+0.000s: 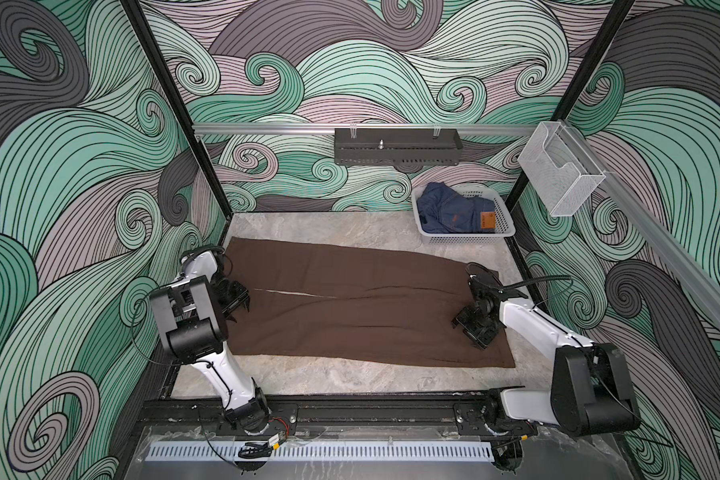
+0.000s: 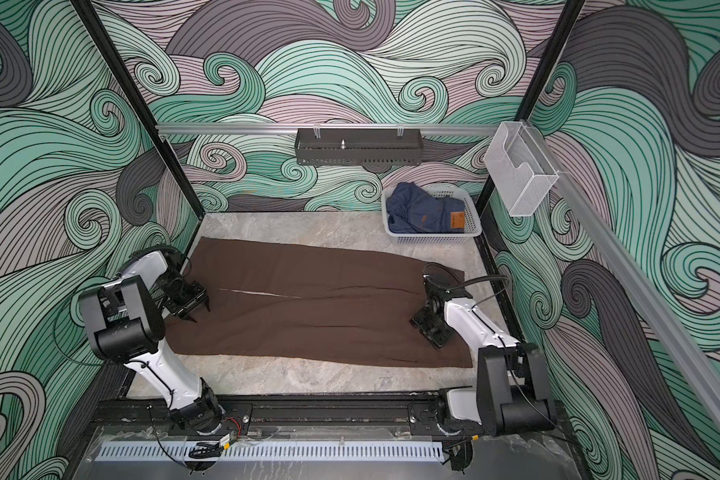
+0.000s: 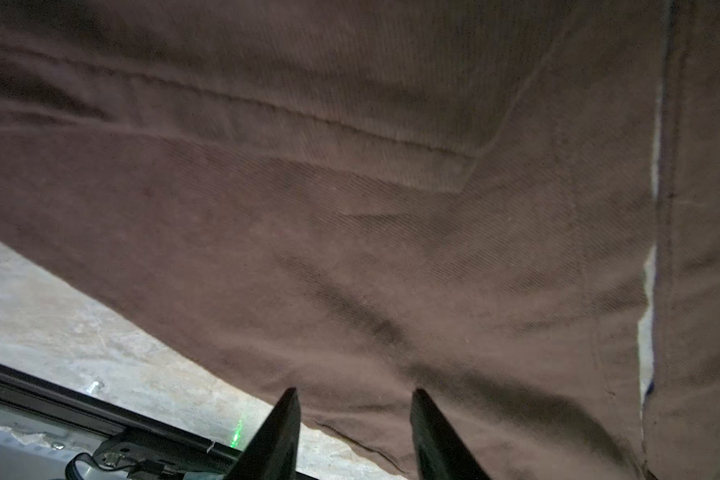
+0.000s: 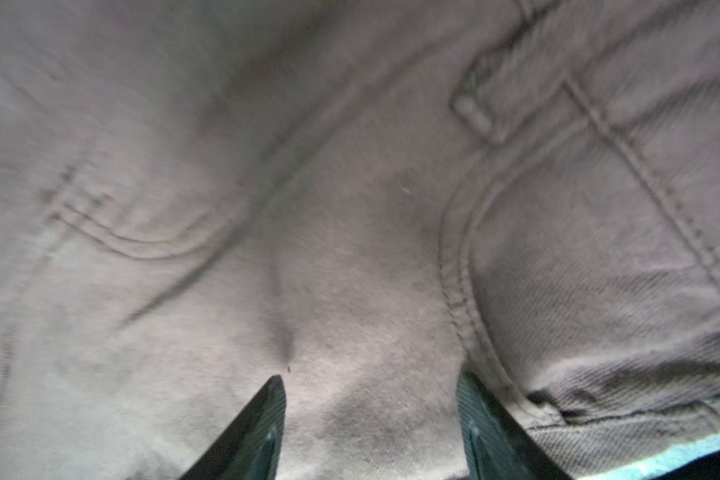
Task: Fold and stack the trousers
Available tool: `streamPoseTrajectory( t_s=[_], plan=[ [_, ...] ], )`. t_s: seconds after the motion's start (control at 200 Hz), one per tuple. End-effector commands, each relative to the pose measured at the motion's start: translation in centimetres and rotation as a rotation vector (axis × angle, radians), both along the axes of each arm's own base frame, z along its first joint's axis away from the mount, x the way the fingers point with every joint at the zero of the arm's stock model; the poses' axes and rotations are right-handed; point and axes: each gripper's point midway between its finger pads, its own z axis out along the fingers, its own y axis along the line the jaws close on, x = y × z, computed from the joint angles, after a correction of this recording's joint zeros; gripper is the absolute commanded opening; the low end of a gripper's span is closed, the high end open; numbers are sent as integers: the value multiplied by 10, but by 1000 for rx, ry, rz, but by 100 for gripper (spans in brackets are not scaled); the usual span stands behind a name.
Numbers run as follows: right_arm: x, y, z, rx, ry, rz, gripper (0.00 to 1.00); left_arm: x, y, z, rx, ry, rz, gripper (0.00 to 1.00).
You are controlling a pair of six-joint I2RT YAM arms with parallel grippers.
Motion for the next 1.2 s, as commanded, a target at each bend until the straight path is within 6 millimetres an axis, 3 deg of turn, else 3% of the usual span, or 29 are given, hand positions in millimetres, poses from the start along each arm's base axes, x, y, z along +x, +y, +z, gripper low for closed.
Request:
streamPoseTrajectory(
  t_s=[0.0, 0.135, 0.265, 0.62, 0.761, 0.931, 1.056, 1.196],
  plan=[
    [-7, 2, -2, 0, 24, -16, 66, 4, 13, 0, 55, 30, -12, 44],
    [-7, 2, -3, -11, 37, -12, 65, 5, 21, -12, 62, 98, -27, 40],
    [-7, 2, -7, -13, 55, -14, 65, 11, 35, -16, 105, 146, -42, 43],
    [2, 2, 2, -17, 23, -7, 65, 34, 102, 16, 312, 151, -2, 58],
    [4, 0, 5, -28, 10, -10, 65, 50, 75, 19, 206, 8, -2, 61],
    [7, 3, 2, -18, 22, -8, 65, 55, 46, 8, 167, 12, -55, 66],
    [8, 5, 3, -15, 25, 1, 65, 62, 40, -4, 192, 30, -56, 68],
    [11, 6, 9, -17, 16, 14, 65, 63, 48, -16, 248, 78, -52, 66]
  ],
)
